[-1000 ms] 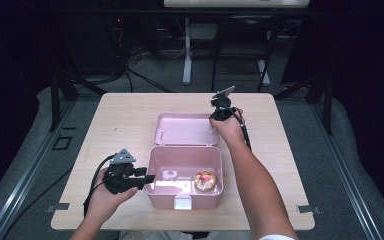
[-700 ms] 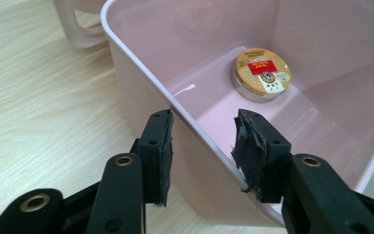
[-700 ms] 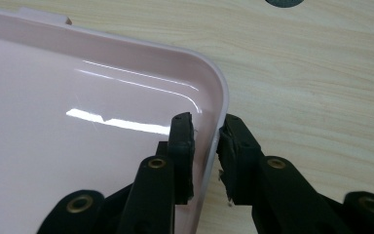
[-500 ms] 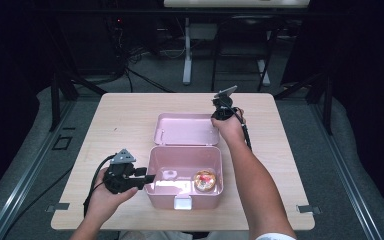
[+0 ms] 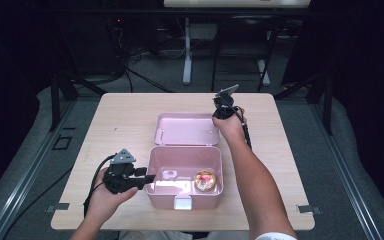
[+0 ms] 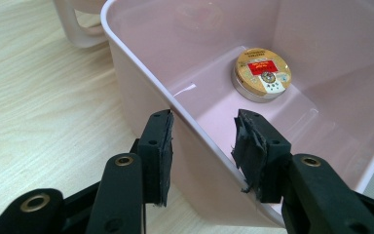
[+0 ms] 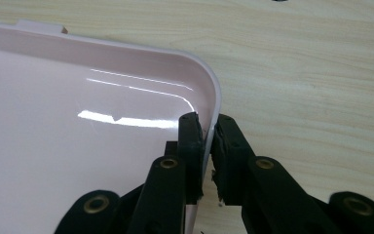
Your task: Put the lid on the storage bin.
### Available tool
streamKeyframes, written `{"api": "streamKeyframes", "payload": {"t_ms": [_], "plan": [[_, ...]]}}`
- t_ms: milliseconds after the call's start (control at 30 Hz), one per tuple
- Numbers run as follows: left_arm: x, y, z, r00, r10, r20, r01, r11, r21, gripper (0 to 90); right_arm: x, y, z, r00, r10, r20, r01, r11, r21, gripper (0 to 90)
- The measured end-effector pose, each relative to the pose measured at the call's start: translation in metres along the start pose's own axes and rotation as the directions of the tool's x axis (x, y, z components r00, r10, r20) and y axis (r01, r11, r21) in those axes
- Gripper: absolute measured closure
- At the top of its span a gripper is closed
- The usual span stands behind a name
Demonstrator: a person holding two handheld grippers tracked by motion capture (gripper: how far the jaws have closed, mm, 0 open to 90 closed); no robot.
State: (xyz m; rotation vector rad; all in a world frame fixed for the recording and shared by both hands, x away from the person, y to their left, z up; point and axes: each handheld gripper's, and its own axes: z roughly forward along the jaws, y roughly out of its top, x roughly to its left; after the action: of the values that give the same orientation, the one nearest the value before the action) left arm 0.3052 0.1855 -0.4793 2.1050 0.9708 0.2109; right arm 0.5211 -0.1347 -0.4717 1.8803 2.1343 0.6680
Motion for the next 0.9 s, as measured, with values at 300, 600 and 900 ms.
{"api": "streamKeyframes", "payload": {"t_ms": [300,600,900], "plan": [[0.0,0.0,0.0,1.0,-0.004,0.0,0.004,1.0,-0.003,57.8,0.002,0.0,-0.002,0.9999,-0.01,0.014,0.01,1.0,-0.018,83.7],[-0.001,0.0,0.001,1.0,0.0,-0.004,0.0,1.0,-0.002,57.7,0.004,-0.001,-0.008,0.9994,-0.029,0.018,0.03,0.999,-0.046,83.9],[-0.001,0.0,0.001,1.0,-0.004,-0.001,0.004,1.0,0.002,57.9,0.005,-0.002,-0.012,0.9987,-0.043,0.026,0.045,0.996,-0.072,84.2]]}}
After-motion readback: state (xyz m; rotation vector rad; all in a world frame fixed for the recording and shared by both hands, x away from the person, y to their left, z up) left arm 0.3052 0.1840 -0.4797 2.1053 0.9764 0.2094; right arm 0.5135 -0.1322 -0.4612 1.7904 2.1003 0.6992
